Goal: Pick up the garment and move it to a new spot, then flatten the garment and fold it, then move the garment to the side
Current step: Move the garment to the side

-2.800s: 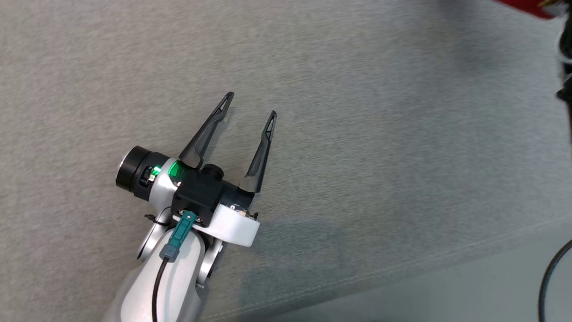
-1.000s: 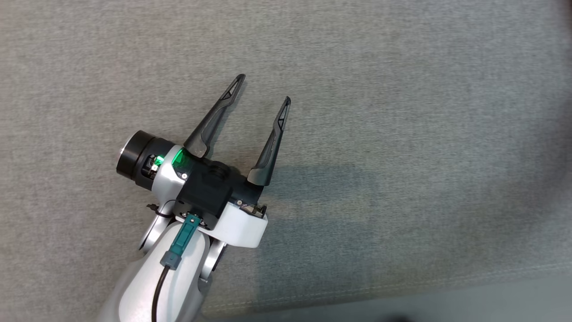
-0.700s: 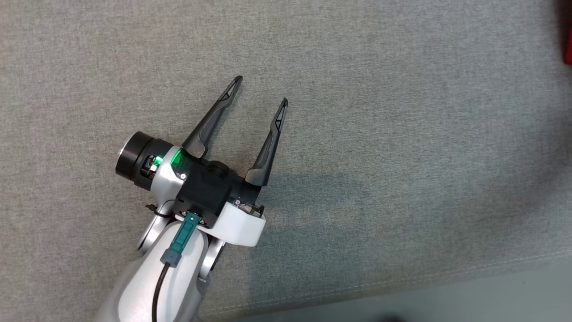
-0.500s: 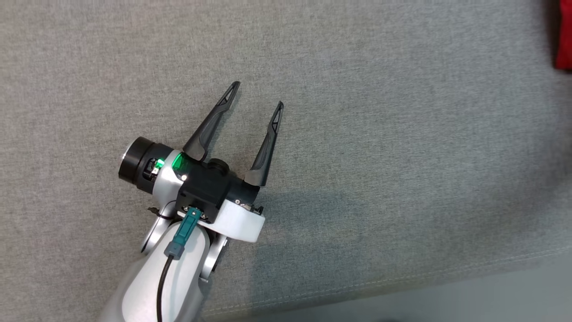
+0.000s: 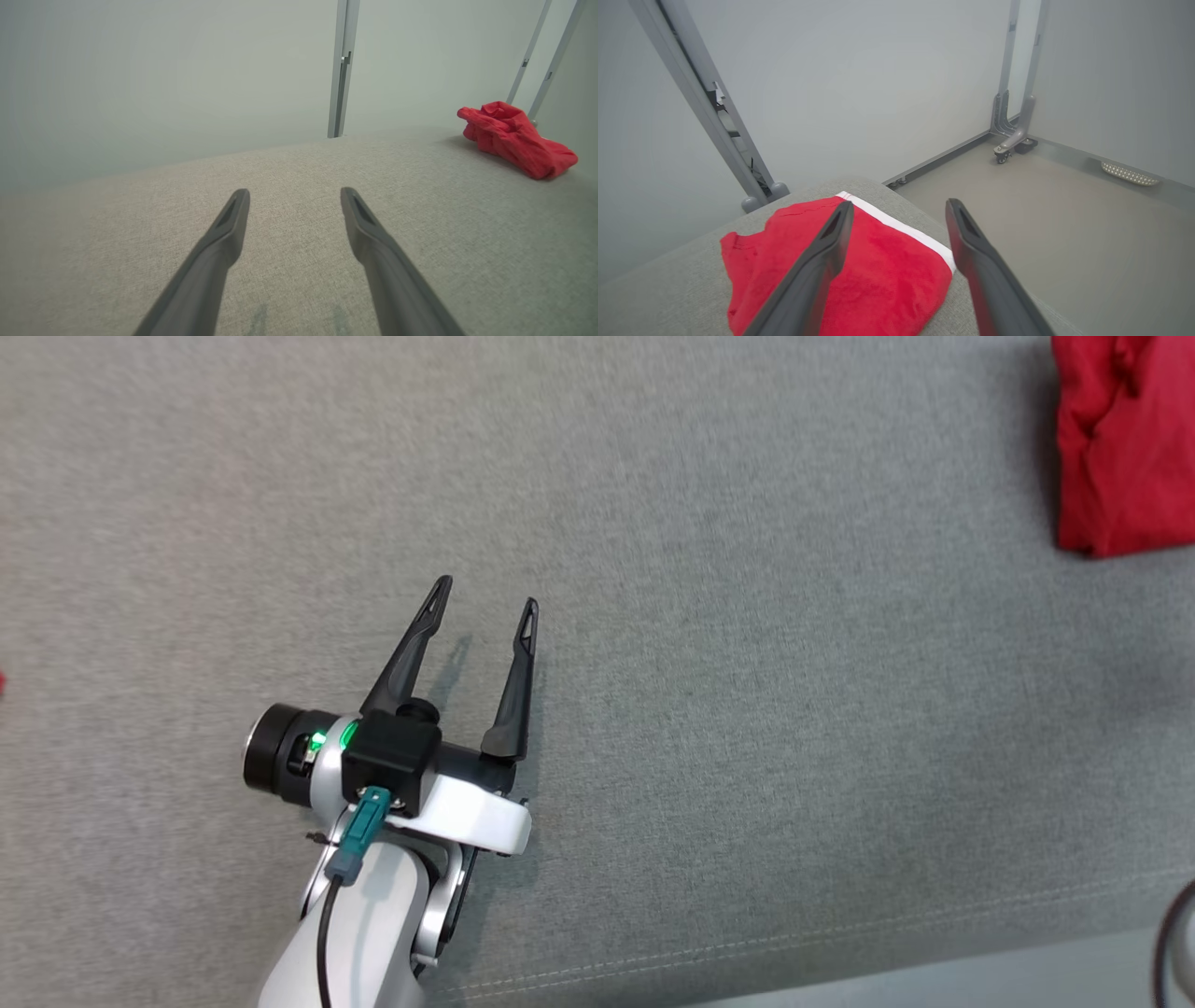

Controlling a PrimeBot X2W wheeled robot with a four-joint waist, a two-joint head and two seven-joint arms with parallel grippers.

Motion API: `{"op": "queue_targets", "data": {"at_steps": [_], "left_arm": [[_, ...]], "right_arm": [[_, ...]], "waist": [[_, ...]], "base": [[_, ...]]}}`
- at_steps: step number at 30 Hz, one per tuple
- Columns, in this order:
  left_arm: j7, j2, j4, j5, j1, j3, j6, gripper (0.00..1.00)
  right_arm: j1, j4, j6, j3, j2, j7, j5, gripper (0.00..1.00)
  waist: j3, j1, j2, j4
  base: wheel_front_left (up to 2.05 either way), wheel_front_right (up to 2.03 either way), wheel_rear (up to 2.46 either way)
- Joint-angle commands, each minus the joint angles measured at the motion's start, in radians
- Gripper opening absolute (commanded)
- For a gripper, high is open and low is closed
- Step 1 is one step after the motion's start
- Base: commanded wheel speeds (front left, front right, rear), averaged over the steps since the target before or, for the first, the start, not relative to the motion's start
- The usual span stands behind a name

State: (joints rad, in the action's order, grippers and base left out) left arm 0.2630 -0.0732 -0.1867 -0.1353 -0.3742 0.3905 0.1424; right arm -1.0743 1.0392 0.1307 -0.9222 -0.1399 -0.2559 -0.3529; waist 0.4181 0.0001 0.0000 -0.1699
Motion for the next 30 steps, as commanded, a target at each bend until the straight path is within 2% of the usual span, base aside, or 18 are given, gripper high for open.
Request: {"op": "queue_targets", "data": {"at_steps": [1,4,5,10,17,23,30], "left_arm": [[-0.001,0.002,0.035,-0.022,0.021,-0.042,0.015,1.00],[-0.001,0.008,0.048,-0.039,0.051,-0.060,0.022,1.00],[-0.001,0.008,0.048,-0.039,0.051,-0.060,0.022,1.00],[-0.001,0.015,0.065,-0.057,0.093,-0.085,0.027,1.00],[-0.001,0.020,0.075,-0.068,0.141,-0.111,0.032,1.00],[-0.001,0.022,0.080,-0.085,0.199,-0.130,0.031,1.00],[-0.001,0.023,0.121,-0.073,0.263,-0.152,0.012,1.00]], "right_arm": [[0.024,-0.053,0.000,0.098,0.015,-0.006,0.045,1.00],[0.087,-0.100,0.000,0.248,0.036,-0.006,0.129,1.00],[0.087,-0.100,0.000,0.248,0.036,-0.006,0.129,1.00],[0.228,-0.200,0.000,0.495,0.047,-0.006,0.311,1.00],[0.440,-0.368,0.000,0.768,0.025,-0.006,0.503,1.00],[0.595,-0.523,0.000,0.893,0.006,-0.006,0.560,1.00],[0.762,-0.722,0.000,0.913,0.032,-0.006,0.554,1.00]], "waist": [[-0.078,-0.0001,0.0000,0.040],[-0.129,-0.0001,0.0000,0.072],[-0.129,-0.0001,0.0000,0.072],[-0.201,-0.0001,0.0000,0.132],[-0.291,-0.0001,0.0000,0.198],[-0.363,-0.0001,0.0000,0.233],[-0.419,-0.0001,0.0000,0.243]], "base": [[0.00,0.00,0.00],[0.00,0.00,0.00],[0.00,0.00,0.00],[0.00,0.00,0.00],[0.00,0.00,0.00],[0.00,0.00,0.00],[0.00,0.00,0.00]]}}
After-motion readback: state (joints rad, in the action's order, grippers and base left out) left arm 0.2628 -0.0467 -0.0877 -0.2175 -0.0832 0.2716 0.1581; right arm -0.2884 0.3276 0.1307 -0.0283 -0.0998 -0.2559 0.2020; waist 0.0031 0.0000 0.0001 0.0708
